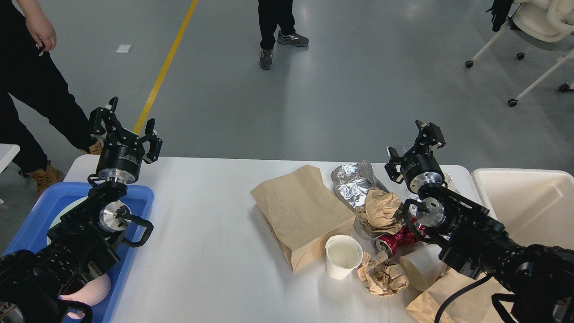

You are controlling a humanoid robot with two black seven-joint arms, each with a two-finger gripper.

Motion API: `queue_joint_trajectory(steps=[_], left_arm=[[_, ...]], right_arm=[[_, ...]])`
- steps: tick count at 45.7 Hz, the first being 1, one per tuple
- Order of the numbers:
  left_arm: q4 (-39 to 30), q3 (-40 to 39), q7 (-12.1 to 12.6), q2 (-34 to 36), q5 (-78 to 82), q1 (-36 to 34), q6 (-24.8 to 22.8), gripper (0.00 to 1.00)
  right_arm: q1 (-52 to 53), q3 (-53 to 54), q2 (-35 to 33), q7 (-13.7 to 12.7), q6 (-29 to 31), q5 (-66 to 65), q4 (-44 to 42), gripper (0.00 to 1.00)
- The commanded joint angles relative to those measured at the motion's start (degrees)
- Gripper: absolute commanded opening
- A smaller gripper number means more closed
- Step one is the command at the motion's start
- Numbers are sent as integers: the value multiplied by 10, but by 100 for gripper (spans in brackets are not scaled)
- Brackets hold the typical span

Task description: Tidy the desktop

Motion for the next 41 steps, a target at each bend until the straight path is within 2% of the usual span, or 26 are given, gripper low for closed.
queue_joint_trajectory(steps=[1, 23, 41], left_arm=[[0, 0, 0, 0, 0, 0, 0, 96], [0, 0, 0, 0, 0, 0, 0, 96], [0, 0, 0, 0, 0, 0, 0, 96]], right_arm=[[0, 0, 0, 0, 0, 0, 0, 100], [1, 0, 0, -4, 0, 0, 0, 100], [54, 3, -25, -6, 2, 1, 0, 100]])
